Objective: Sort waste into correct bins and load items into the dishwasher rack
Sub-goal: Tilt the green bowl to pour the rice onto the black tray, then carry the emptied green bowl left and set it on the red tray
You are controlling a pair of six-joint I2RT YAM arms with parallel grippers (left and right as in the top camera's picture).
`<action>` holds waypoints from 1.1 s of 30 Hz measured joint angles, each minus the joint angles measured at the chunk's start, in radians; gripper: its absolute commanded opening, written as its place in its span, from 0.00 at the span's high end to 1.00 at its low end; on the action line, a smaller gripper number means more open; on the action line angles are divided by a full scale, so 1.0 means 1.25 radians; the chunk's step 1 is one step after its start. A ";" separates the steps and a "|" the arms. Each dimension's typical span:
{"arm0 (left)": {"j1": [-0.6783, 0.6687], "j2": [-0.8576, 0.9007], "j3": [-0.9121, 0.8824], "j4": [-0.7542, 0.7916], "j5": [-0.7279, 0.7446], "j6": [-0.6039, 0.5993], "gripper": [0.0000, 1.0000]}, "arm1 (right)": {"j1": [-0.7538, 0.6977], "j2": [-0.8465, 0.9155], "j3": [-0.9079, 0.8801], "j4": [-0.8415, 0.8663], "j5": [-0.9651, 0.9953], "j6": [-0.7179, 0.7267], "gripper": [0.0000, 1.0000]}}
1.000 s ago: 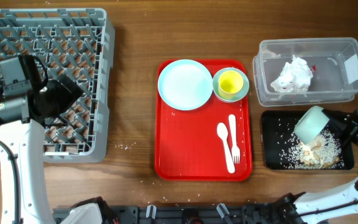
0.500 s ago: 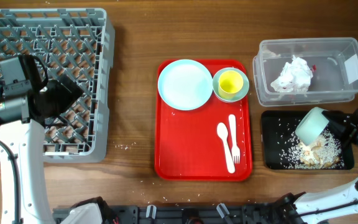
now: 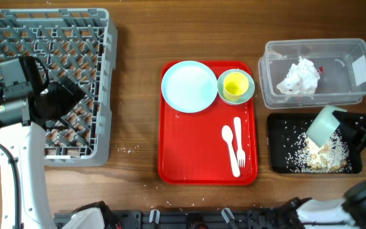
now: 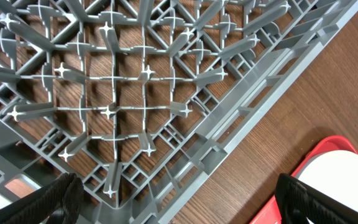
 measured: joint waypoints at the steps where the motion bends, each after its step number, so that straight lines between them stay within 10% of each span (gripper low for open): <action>1: 0.000 0.000 0.000 0.000 0.000 0.000 0.00 | 0.007 -0.032 0.000 0.000 -0.002 0.000 0.96; 8: 0.000 0.000 0.000 0.000 0.000 0.000 0.00 | 0.190 -0.296 -0.001 0.090 -0.091 0.043 0.96; 19: 0.001 0.000 0.000 0.000 0.000 0.000 0.00 | 0.829 -0.485 -0.001 0.506 0.321 0.608 0.96; 27: 0.001 0.000 0.000 0.000 0.000 0.000 0.00 | 1.358 -0.314 -0.001 0.501 0.724 0.872 0.96; 33: 0.001 0.000 0.000 0.000 0.000 0.000 0.00 | 1.529 -0.055 -0.001 0.558 0.834 0.948 0.96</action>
